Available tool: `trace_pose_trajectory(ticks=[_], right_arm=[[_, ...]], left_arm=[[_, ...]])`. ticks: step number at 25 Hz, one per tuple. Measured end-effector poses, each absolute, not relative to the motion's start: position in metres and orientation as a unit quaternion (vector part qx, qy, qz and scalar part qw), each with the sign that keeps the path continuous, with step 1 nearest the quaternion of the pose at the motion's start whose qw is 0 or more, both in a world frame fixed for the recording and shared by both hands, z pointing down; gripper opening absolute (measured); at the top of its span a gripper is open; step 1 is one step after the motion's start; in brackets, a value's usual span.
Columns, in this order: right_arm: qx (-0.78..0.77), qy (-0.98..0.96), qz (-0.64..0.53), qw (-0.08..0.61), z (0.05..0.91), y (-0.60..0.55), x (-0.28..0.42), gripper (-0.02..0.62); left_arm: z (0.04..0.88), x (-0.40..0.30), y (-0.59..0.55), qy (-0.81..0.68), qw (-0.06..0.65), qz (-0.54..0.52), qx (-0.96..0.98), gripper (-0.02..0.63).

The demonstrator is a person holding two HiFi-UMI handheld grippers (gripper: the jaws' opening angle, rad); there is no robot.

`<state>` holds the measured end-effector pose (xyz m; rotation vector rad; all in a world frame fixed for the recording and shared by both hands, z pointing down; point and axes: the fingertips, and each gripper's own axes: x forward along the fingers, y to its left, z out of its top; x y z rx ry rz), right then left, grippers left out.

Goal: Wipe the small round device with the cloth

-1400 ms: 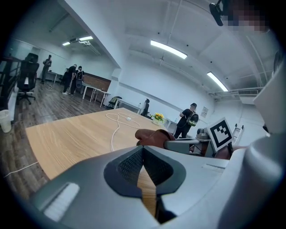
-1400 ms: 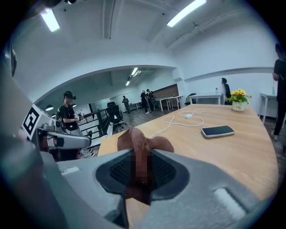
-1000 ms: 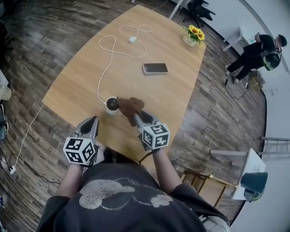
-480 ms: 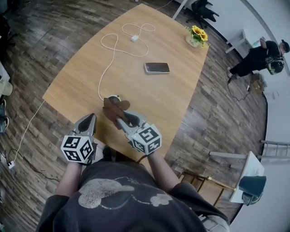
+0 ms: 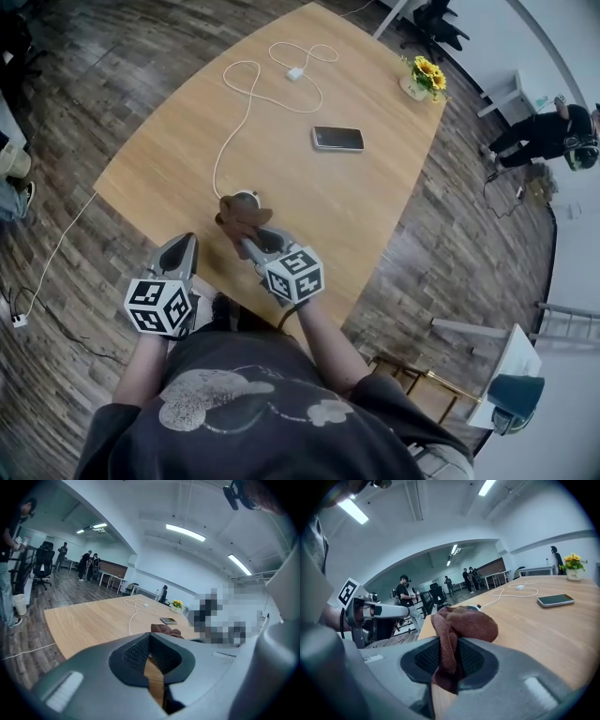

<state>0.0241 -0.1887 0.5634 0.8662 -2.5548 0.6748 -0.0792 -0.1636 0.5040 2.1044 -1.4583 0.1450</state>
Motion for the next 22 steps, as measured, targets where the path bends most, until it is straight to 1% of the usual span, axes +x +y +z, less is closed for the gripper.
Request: trace_pose_trajectory(ticks=[6, 11, 18, 22], right_arm=[[0.316, -0.885, 0.265, 0.214, 0.598, -0.184, 0.03, 0.077], [0.313, -0.877, 0.287, 0.224, 0.609, -0.182, 0.028, 0.077], [0.309, -0.866, 0.309, 0.245, 0.615, -0.173, 0.026, 0.077], [0.31, -0.873, 0.287, 0.244, 0.601, -0.162, 0.031, 0.077]], left_arm=[[0.513, -0.086, -0.157, -0.552, 0.291, 0.059, 0.78, 0.018], [0.514, -0.083, -0.159, -0.544, 0.294, 0.065, 0.783, 0.018], [0.513, -0.076, -0.159, -0.527, 0.291, 0.072, 0.796, 0.018], [0.511, -0.072, -0.158, -0.52, 0.287, 0.069, 0.802, 0.018]])
